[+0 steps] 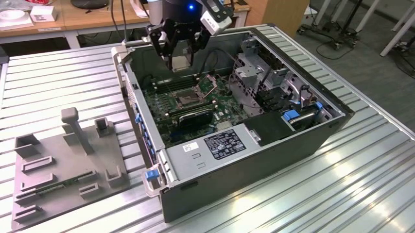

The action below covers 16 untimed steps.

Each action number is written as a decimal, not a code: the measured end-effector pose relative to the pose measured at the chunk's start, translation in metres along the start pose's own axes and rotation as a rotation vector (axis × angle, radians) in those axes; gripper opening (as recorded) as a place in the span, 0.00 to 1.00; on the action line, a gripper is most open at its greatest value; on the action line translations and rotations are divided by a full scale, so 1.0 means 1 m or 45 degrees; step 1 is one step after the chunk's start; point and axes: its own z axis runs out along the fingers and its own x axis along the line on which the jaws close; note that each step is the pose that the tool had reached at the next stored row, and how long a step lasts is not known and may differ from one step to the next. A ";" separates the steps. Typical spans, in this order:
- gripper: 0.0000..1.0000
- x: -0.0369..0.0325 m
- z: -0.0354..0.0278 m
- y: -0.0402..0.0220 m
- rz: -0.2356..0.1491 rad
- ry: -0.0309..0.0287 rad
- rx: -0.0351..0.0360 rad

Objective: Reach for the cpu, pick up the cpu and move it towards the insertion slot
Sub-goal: 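Pick up the cpu and move it towards the insertion slot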

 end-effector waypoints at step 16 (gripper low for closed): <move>0.55 -0.0028 0.0010 0.0014 0.000 -0.0001 -0.0002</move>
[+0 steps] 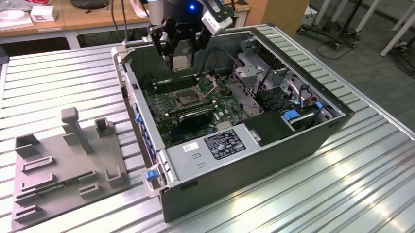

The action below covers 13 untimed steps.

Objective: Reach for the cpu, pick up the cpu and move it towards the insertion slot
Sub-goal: 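Pick up the cpu and move it towards the insertion slot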

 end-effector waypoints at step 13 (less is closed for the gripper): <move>0.55 -0.0057 0.0018 0.0046 0.000 0.0001 0.0001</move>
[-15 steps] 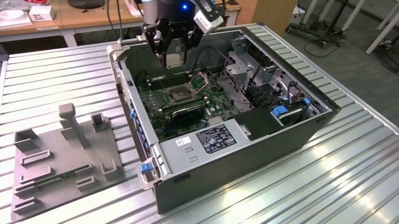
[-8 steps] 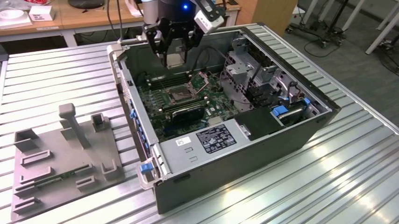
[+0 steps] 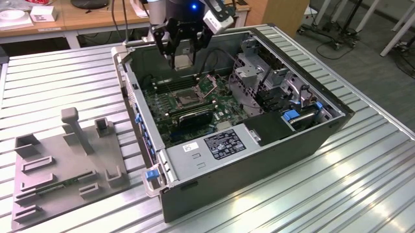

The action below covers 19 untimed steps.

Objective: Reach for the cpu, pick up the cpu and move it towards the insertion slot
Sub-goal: 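Pick up the cpu and move it towards the insertion slot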

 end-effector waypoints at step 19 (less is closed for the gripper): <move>0.55 -0.0032 0.0050 0.0195 0.000 -0.0001 -0.0001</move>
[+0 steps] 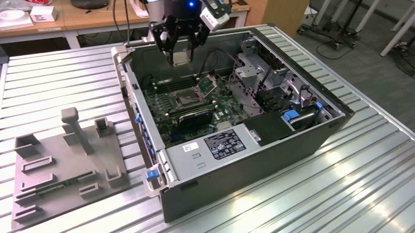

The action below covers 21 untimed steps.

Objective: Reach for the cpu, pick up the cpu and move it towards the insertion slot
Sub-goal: 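Pick up the cpu and move it towards the insertion slot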

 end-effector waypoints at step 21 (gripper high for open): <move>0.55 -0.0016 0.0043 0.0104 0.000 0.0002 0.0003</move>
